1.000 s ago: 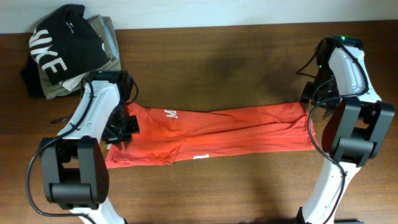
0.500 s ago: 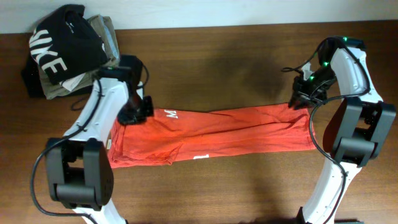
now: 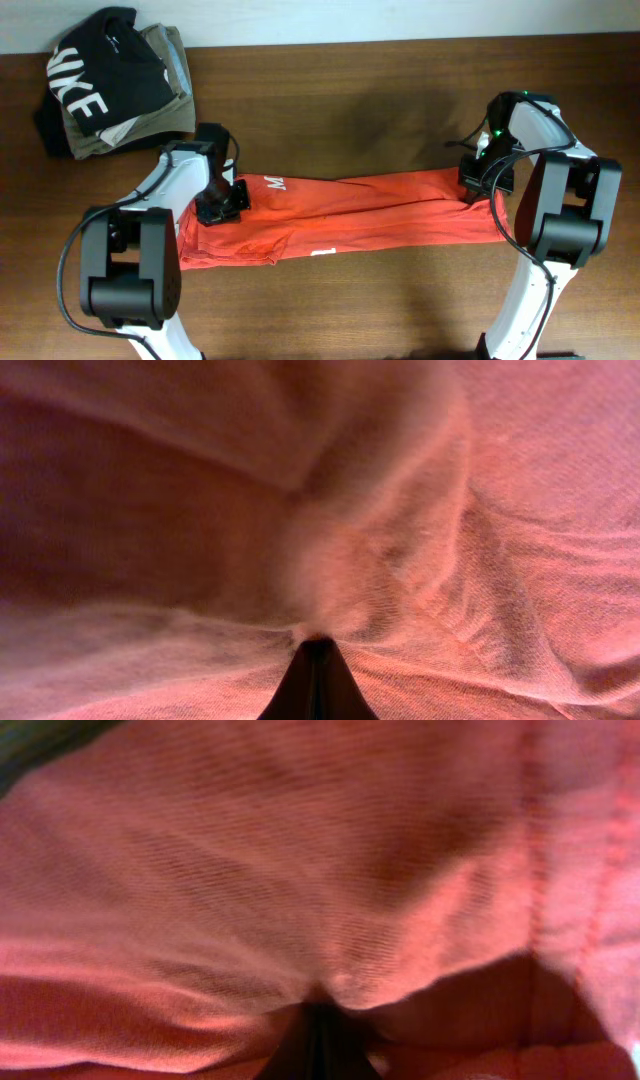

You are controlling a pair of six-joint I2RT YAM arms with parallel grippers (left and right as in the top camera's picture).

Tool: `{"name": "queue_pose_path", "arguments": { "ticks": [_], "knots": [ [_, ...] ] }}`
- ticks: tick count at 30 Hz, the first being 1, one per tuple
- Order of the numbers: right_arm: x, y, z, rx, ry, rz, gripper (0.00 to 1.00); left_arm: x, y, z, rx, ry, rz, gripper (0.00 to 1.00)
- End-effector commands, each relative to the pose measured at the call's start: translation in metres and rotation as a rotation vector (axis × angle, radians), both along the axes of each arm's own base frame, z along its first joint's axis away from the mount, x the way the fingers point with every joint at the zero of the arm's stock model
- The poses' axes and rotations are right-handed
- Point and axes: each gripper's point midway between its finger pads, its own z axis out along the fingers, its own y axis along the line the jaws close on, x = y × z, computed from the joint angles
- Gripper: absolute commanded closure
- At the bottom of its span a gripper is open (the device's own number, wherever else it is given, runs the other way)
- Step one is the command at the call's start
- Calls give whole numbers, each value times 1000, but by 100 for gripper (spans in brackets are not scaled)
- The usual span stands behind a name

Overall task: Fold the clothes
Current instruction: 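Fold the top edge down over the folded hem with both grippers, then release the left gripper and grasp the strip's right end with the right gripper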

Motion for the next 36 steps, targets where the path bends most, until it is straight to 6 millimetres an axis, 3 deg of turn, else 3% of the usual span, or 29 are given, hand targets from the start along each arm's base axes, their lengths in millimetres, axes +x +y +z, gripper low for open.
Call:
{"name": "queue_pose_path", "arguments": {
  "ticks": [1,5,9,11,13,14,15,16,18,19,20,22,23,26,29,33,35,36],
  "knots": [
    [-21,-35,-8,-208,81,-83,96,-7,39,-20,59,63,78,99],
    [-33,-62,-8,-309,118,-191,96,-7,80,-21,55,64,220,99],
    [-23,-67,-2,-315,81,-214,96,1,105,-14,78,38,278,100],
    [-11,-69,14,-316,25,-226,91,14,112,2,83,11,290,100],
    [-2,-72,45,-314,-66,-248,81,32,126,33,146,-38,292,100],
    [-1,-75,55,-318,-94,-256,65,37,130,44,160,-52,293,100],
    [-2,-85,71,-325,-132,-284,37,45,131,61,160,-73,294,100],
    [-4,-93,79,-322,-155,-319,1,50,132,73,161,-88,294,100],
    [-7,-101,82,-247,-179,-366,1,55,129,83,141,-101,295,98],
    [-4,-101,79,-190,-207,-313,1,56,124,84,112,-103,295,91],
    [-2,-100,73,-135,-234,-287,1,57,120,83,88,-102,295,76],
    [2,-90,57,-21,-286,-256,1,57,119,83,82,-102,295,32],
    [2,-84,50,22,-308,-225,1,57,119,83,82,-102,295,1],
    [3,-56,26,188,-398,-122,1,57,119,83,82,-103,295,1],
    [-7,-43,8,239,-405,-109,1,57,119,83,82,-102,295,1],
    [-18,-18,4,353,-390,-144,1,57,118,83,82,-103,293,1],
    [-31,-2,0,382,-332,-144,14,58,118,83,78,-103,293,1],
    [-35,5,-3,386,-307,-156,29,58,117,83,75,-103,293,1]
  ]
}}
